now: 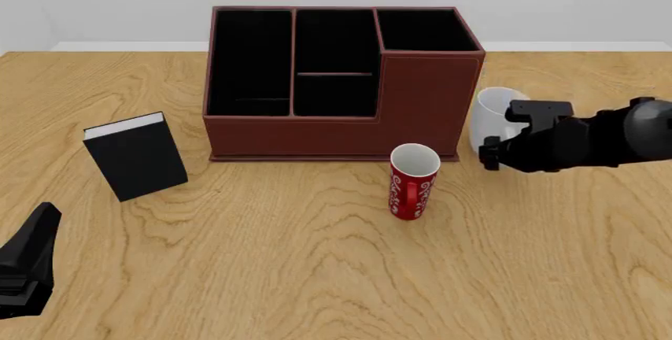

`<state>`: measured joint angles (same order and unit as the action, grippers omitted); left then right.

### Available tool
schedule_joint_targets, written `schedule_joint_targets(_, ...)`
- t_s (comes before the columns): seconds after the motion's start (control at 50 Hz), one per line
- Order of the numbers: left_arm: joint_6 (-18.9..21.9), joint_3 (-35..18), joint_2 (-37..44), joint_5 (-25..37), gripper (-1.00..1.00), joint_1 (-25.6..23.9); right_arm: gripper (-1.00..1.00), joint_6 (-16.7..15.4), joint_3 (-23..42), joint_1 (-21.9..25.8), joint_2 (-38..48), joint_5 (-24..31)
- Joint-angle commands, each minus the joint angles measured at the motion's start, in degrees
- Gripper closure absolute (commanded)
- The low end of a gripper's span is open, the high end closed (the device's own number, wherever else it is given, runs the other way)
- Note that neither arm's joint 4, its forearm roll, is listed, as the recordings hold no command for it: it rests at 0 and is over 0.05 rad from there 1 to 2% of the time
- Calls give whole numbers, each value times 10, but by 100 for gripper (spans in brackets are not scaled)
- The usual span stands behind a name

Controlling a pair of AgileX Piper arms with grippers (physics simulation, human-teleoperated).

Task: Pick up the white mug and place it to the right of the caddy.

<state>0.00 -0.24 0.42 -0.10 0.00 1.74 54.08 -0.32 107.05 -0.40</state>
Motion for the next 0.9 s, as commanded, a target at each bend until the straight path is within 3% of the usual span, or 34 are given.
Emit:
schedule_joint_targets(0.02, 0, 0, 0, 0, -100, 0, -100, 0, -5, 1, -11, 2)
schedule_joint_targets(0.9, 0, 0, 0, 0, -100, 0, -100, -6, -44, 7, -80, 6)
